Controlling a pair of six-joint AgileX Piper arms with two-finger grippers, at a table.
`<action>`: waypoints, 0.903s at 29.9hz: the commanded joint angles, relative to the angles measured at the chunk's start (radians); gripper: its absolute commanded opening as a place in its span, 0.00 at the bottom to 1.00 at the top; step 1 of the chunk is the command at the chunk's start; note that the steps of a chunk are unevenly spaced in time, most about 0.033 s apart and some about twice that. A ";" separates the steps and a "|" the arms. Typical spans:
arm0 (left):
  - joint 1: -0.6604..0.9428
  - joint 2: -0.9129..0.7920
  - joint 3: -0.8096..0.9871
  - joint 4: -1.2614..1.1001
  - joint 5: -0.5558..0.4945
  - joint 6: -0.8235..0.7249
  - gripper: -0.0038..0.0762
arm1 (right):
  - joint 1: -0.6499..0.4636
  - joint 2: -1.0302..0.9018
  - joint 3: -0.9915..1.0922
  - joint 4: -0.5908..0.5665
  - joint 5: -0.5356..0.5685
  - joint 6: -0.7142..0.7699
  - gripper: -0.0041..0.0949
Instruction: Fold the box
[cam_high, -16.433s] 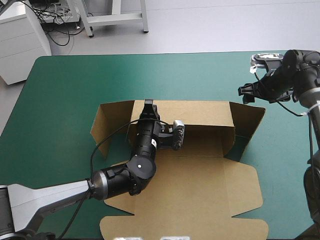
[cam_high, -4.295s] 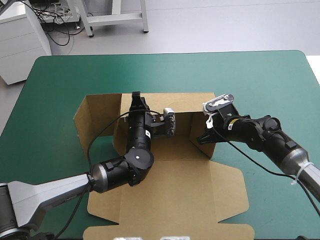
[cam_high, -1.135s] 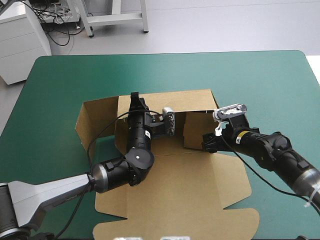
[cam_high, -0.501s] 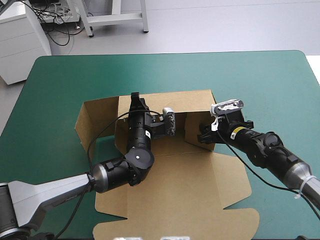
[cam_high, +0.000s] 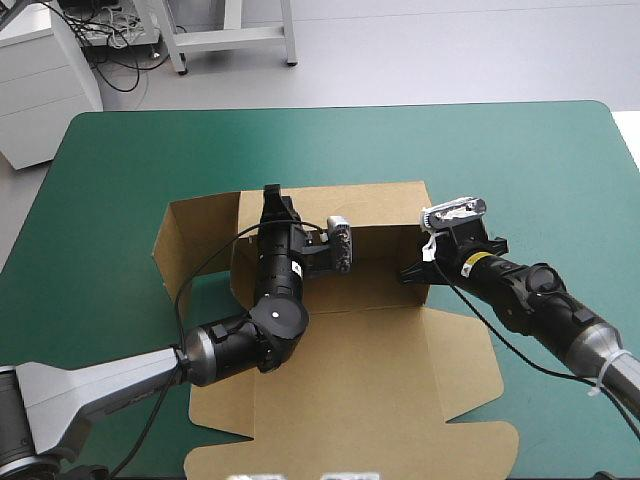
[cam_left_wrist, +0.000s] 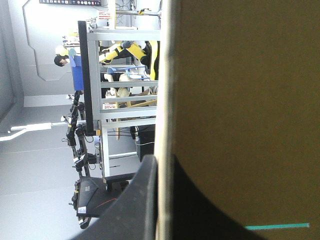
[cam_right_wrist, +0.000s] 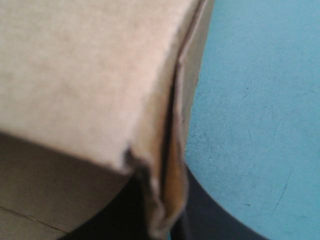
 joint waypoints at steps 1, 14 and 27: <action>-0.004 -0.042 -0.027 0.065 0.037 -0.014 0.02 | -0.002 -0.027 -0.029 0.003 -0.053 -0.014 0.02; -0.004 -0.042 -0.027 0.103 -0.043 -0.037 0.60 | -0.002 -0.027 -0.029 -0.001 -0.043 -0.014 0.02; -0.010 -0.042 -0.027 0.170 0.043 -0.051 0.67 | -0.002 -0.018 -0.036 -0.031 -0.085 -0.009 0.02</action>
